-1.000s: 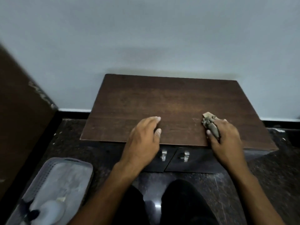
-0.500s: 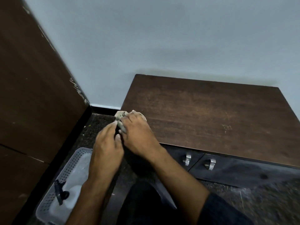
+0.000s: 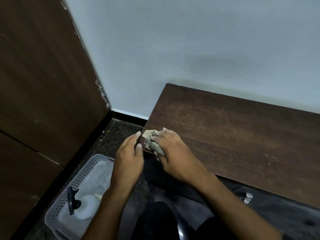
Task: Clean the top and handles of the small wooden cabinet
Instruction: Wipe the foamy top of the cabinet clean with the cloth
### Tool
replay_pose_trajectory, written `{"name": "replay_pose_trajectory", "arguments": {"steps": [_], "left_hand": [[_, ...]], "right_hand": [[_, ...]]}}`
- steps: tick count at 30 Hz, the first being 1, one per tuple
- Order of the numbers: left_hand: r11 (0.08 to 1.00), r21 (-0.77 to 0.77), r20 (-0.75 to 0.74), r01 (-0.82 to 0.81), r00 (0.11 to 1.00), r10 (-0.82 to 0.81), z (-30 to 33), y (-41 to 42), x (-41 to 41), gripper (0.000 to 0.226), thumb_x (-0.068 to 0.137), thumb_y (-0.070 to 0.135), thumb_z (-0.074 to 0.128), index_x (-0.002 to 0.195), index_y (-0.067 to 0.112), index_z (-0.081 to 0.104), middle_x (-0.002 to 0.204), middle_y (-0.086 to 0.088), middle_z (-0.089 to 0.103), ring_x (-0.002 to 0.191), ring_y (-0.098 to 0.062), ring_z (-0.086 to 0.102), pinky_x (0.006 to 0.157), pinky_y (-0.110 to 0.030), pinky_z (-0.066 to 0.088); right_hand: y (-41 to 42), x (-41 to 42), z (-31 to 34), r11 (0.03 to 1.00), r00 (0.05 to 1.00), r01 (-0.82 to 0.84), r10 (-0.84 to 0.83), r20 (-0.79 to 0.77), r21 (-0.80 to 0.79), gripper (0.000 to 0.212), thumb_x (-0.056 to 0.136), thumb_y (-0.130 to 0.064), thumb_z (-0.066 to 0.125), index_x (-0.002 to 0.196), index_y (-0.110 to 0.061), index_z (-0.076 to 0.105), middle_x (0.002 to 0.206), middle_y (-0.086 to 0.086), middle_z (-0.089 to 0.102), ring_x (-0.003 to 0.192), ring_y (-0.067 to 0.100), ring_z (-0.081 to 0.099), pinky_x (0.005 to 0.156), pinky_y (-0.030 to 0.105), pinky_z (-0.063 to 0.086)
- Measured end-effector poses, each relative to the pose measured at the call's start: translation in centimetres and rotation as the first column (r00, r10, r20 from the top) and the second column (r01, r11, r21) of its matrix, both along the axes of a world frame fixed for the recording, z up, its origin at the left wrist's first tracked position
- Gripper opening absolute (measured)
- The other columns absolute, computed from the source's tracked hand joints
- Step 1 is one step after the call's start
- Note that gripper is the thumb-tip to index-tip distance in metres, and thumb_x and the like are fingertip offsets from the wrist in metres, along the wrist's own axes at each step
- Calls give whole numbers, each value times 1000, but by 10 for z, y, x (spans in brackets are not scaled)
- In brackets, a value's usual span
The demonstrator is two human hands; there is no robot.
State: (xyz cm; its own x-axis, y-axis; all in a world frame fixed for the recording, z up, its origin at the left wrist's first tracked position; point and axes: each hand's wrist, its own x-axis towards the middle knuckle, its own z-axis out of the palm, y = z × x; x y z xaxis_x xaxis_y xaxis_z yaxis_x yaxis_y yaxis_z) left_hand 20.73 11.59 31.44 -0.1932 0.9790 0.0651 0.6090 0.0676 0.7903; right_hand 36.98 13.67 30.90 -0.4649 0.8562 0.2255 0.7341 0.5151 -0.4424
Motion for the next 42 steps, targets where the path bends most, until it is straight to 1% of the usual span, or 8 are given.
{"name": "replay_pose_trajectory", "arguments": {"steps": [8, 15, 19, 22, 28, 35, 37, 42], "left_hand": [[999, -16, 93, -40, 995, 42, 4, 5, -11, 41, 99, 13, 49, 139, 22, 54, 138, 7, 56, 122, -6, 51, 107, -30, 42], [997, -1, 135, -81, 988, 80, -3, 14, -16, 38, 101, 12, 43, 134, 22, 59, 135, 6, 59, 121, -7, 54, 107, -33, 42], [999, -4, 122, -44, 992, 44, -4, 14, -15, 36, 102, 14, 43, 134, 21, 59, 134, 7, 59, 117, -2, 51, 103, -25, 40], [999, -16, 142, -46, 989, 48, -5, 19, -14, 36, 103, 17, 44, 135, 22, 58, 137, 6, 58, 121, -5, 51, 108, -31, 41], [998, 14, 27, 65, 997, -66, -12, 32, -17, 41, 98, 27, 56, 137, 16, 56, 136, 2, 58, 123, -10, 52, 107, -34, 43], [992, 40, 33, 116, 993, -117, 0, 80, -13, 39, 97, 27, 58, 135, 17, 58, 133, 4, 59, 108, -2, 57, 92, -15, 43], [994, 7, 86, 109, 990, -109, 4, 100, -9, 38, 97, 28, 58, 134, 19, 59, 132, 5, 61, 107, 0, 58, 92, -15, 43], [993, -35, 199, 111, 975, -101, 7, 134, 5, 39, 97, 24, 58, 133, 11, 60, 134, -4, 62, 121, -14, 57, 108, -36, 43]], "right_hand": [[93, -3, 15, 979, 976, 203, -205, 72, 23, 23, 95, -17, 54, 114, -14, 66, 121, 6, 66, 112, 22, 55, 112, 39, 36], [18, -2, -3, 943, 942, -333, 332, -51, -4, 30, 92, -19, 56, 121, -21, 62, 130, 2, 62, 128, 15, 49, 121, 27, 25], [77, 23, 13, 993, 990, -111, 108, -92, -33, 17, 89, -6, 61, 101, -12, 71, 109, 3, 72, 113, 17, 60, 111, 15, 28], [99, 8, 12, 998, 998, 63, -63, -23, -13, 11, 90, -13, 61, 97, -11, 68, 110, 3, 70, 114, 25, 59, 112, 33, 34], [68, 15, -4, 949, 947, -316, 316, -49, 6, 32, 95, -27, 57, 128, -27, 59, 134, -6, 60, 132, 3, 44, 120, 17, 17], [151, 79, 28, 978, 979, 204, -203, -35, 32, 27, 91, -6, 59, 73, -26, 53, 97, 5, 67, 97, 27, 61, 84, 27, 40], [151, 65, 23, 955, 955, 296, -296, 5, 29, 16, 93, -12, 58, 87, -25, 64, 109, 8, 68, 105, 28, 59, 92, 28, 40], [125, 35, 4, 994, 994, -110, 110, 17, 7, 16, 92, -21, 57, 106, -19, 65, 109, -2, 66, 107, 15, 56, 106, 22, 36]]}}
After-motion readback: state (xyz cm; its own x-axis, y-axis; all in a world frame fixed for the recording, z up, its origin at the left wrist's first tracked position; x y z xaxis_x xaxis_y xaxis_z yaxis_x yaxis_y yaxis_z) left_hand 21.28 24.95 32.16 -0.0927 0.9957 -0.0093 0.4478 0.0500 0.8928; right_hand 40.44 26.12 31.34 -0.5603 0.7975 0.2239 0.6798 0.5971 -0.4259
